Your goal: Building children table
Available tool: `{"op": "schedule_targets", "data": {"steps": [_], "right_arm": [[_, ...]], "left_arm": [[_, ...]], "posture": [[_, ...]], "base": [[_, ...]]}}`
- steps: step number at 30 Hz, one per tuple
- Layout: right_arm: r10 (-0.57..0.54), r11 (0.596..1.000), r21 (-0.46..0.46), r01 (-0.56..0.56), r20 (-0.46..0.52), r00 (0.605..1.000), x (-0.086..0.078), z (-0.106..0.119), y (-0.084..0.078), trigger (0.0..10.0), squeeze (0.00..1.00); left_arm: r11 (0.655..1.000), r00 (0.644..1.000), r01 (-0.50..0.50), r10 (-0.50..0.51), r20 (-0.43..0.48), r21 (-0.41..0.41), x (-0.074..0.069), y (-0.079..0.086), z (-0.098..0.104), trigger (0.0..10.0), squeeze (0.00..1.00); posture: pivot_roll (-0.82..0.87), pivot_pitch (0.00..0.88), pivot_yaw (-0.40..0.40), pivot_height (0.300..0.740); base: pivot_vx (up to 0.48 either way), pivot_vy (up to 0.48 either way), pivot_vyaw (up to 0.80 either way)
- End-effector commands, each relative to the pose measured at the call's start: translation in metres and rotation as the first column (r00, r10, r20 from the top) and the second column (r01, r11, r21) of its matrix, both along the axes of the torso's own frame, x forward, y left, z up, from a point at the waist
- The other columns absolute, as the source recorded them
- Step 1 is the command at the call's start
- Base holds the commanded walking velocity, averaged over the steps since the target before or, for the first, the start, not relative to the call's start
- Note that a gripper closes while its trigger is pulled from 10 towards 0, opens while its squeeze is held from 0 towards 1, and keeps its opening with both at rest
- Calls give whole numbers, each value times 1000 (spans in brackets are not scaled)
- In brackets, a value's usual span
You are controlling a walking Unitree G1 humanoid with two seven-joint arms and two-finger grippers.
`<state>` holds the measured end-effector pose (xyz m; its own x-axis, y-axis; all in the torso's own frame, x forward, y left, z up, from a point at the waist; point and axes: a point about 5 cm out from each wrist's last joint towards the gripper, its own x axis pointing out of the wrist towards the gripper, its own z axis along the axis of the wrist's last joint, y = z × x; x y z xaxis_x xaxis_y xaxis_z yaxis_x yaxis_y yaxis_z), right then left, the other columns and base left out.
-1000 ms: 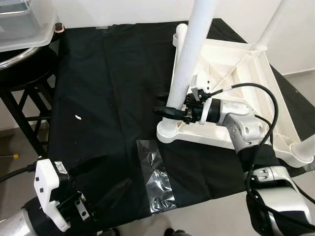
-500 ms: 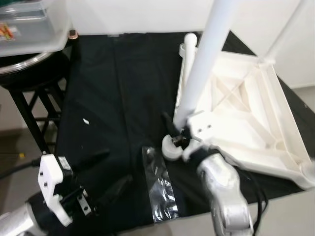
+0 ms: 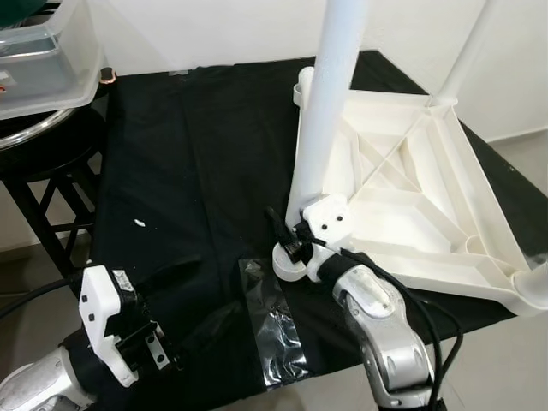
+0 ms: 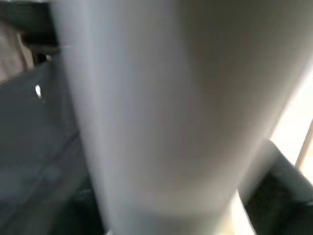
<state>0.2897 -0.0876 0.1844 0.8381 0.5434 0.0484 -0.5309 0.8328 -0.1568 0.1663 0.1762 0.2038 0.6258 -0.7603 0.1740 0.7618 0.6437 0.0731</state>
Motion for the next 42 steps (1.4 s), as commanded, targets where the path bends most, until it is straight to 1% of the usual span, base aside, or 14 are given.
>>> {"op": "schedule_targets", "data": {"steps": [1, 4, 6, 7, 10, 14, 17, 21, 22, 23, 24, 35, 38, 42], "right_arm": [[87, 996, 17, -87, 25, 996, 4, 13, 0, 10000, 1000], [215, 976, -52, -211, 83, 973, 29, 38, -20, 10000, 1000], [239, 970, -56, -235, 80, 968, 32, 42, -22, 10000, 1000], [288, 956, -86, -281, 75, 955, 36, 45, -25, 10000, 0], [351, 932, -116, -343, 60, 934, 42, 49, -27, 10000, 0], [503, 843, -211, -494, -15, 864, 57, 53, -34, 10000, 0], [559, 815, -168, -555, -25, 829, 66, 64, -36, 10000, 0], [579, 802, -167, -574, -26, 815, 71, 68, -39, 10000, 0], [588, 794, -165, -585, -30, 808, 73, 69, -40, 7529, 0], [594, 790, -164, -591, -34, 804, 74, 69, -41, 7529, 0], [603, 785, -155, -600, -34, 797, 75, 71, -42, 0, 0], [652, 747, -134, -651, -43, 757, 77, 69, -55, 0, 0], [648, 750, -129, -649, -49, 760, 73, 62, -58, 0, 0], [611, 779, -129, -613, -56, 789, 61, 45, -56, 0, 0]], "left_arm": [[1000, 1000, 11, -11, -6, 7, -2, -1, 0, 10000, 0], [1000, 1000, 12, -12, -7, 4, -3, -3, 1, 10000, 0], [1000, 1000, 12, -12, -8, 4, -4, -3, 1, 10000, 0], [1000, 1000, 11, -11, -11, 3, -5, -3, 1, 10000, 0], [1000, 1000, 10, -10, -16, 3, -7, -3, 1, 10000, 0], [1000, 999, 5, -5, -31, 4, -12, -3, 0, 10000, 0], [1000, 999, -2, 2, -41, 7, -15, -2, 0, 10000, 0], [1000, 999, -7, 7, -45, 9, -16, -2, 0, 10000, 0], [1000, 999, -10, 10, -46, 10, -17, -2, 0, 10000, 0], [1000, 999, -11, 12, -47, 11, -18, -2, 0, 10000, 0], [1000, 999, -13, 14, -48, 12, -18, -2, 0, 10000, 0], [1000, 999, -14, 15, -49, 12, -18, -3, 0, 10000, 0], [1000, 999, -15, 16, -47, 13, -17, -2, 0, 10000, 0], [1000, 999, -14, 15, -45, 14, -16, -2, -1, 10000, 0]], "posture": [[93, 203, -64, 740], [102, 218, -67, 740], [102, 220, -70, 740], [110, 231, -74, 740], [111, 237, -75, 740], [127, 255, -79, 740], [138, 269, -81, 740], [147, 277, -85, 740], [151, 280, -86, 740], [151, 280, -86, 740], [151, 280, -86, 740], [144, 266, -85, 740], [131, 256, -91, 740], [123, 250, -95, 740]], "base": [[0, 0, 0], [0, 0, 0], [0, 0, 0], [0, 0, 0], [0, 0, 0], [0, 0, 0], [0, 0, 0], [0, 0, 0], [0, 0, 0], [0, 0, 0], [0, 0, 0], [0, 0, 0], [0, 0, 0], [0, 0, 0]]}}
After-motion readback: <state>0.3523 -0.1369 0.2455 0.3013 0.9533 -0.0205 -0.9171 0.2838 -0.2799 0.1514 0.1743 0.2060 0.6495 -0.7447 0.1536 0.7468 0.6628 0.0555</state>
